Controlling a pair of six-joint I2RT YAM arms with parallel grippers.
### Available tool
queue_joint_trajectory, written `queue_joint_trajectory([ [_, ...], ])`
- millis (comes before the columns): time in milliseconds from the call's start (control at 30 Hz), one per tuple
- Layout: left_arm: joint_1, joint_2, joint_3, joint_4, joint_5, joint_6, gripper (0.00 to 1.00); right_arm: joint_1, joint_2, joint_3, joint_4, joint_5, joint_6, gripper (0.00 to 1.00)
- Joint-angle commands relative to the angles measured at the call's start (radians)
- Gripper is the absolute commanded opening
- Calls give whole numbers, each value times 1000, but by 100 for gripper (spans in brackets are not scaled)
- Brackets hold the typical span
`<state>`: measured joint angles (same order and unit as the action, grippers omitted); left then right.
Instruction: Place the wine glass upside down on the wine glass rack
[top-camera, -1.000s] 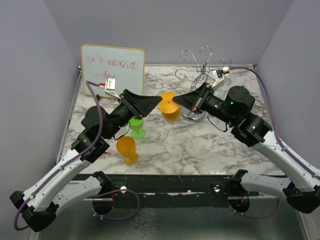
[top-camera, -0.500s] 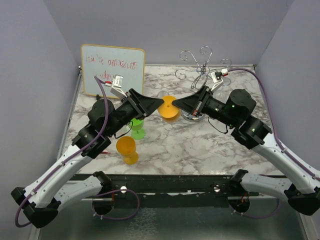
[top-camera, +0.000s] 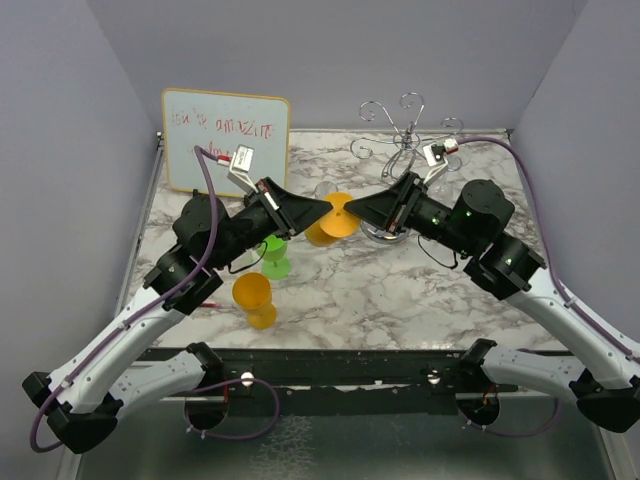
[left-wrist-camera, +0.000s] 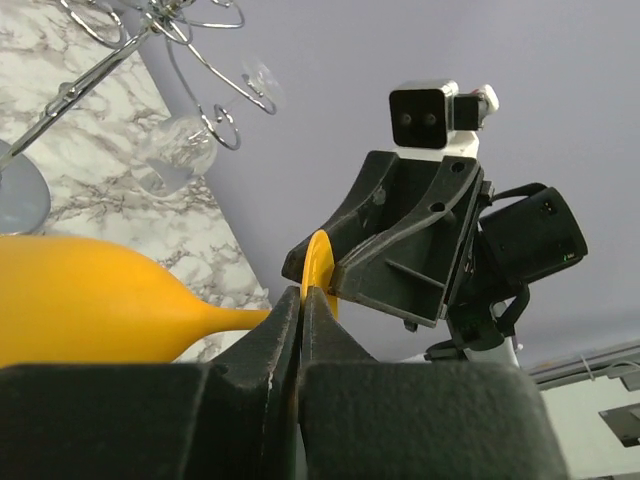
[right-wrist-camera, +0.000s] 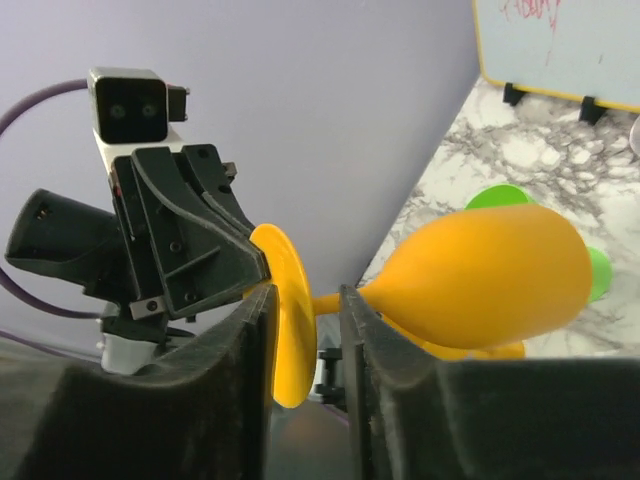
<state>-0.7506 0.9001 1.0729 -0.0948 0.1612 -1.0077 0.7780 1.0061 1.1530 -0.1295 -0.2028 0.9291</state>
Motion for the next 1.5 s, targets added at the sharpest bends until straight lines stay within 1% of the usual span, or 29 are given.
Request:
queue_joint_trajectory([
  [0, -6, 3, 67, -20, 36, 44, 0, 8, -33, 45, -34, 23, -36, 47],
  [67, -6, 4, 102, -38, 3, 63, 0, 8, -57, 58, -58, 50, -50, 57],
  [100, -6, 7, 119, -42, -16, 74, 0, 7, -73, 63, -71, 73, -56, 60],
  [200, -6, 23, 168, -48, -106, 124, 0, 7, -119, 65, -66, 147, -90, 66],
  [300, -6, 60, 204, -26, -215, 191, 0, 7, -157, 81, -78, 197, -139, 67],
  [333, -6, 77, 222, -23, -246, 213, 0, 7, -171, 82, -85, 235, -145, 67],
  [467, -6, 185, 326, -29, -320, 308, 0, 7, -217, 86, -100, 300, -197, 67],
  [633, -3, 327, 471, -57, -410, 393, 0, 7, -230, 68, -106, 323, -270, 67],
  [733, 15, 413, 528, -48, -483, 414, 0, 7, -230, 44, -102, 323, -291, 67],
  [767, 35, 440, 540, -33, -476, 414, 0, 7, -231, 34, -91, 319, -296, 67],
  [833, 95, 497, 562, 2, -410, 382, 0, 7, -233, 15, -71, 317, -301, 67],
  [933, 201, 583, 579, 70, -245, 270, 0, 7, -230, 3, -56, 322, -318, 67],
  [1000, 240, 634, 588, 124, -170, 229, 0, 8, -230, 2, -56, 331, -333, 67],
  [1067, 258, 679, 595, 180, -76, 207, 0, 7, -231, 2, -46, 312, -350, 67],
  [1200, 267, 744, 599, 257, 49, 158, 0, 7, -237, -12, -33, 289, -340, 67],
  [1333, 268, 751, 547, 353, 91, 102, 0, 8, -240, -22, -36, 302, -338, 67],
  [1467, 267, 782, 564, 366, 141, 61, 0, 7, -226, -11, -62, 324, -346, 67],
])
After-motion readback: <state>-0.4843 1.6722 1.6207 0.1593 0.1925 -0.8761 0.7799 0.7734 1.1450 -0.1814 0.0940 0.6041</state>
